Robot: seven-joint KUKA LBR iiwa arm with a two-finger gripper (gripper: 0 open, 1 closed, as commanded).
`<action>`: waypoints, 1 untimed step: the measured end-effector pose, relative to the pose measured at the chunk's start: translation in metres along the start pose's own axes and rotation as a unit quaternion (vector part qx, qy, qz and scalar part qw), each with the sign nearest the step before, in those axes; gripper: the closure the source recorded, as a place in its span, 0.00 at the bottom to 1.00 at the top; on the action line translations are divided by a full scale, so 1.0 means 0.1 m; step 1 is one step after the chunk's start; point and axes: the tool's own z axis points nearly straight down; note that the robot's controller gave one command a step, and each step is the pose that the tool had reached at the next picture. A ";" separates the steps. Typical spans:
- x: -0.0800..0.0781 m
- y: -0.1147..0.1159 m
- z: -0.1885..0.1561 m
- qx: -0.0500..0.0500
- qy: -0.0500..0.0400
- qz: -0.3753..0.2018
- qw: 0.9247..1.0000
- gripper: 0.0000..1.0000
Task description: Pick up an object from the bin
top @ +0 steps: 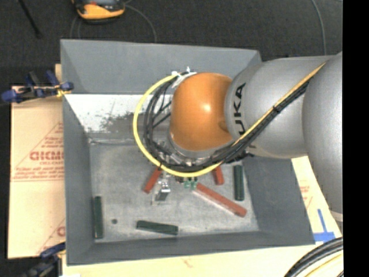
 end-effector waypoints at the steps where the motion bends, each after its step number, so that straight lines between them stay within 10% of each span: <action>1: -0.07 -0.36 0.86 0.001 0.001 -0.003 1.000 1.00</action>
Offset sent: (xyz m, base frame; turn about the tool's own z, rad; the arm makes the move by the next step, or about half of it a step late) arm 0.0000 0.0000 0.0000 0.0000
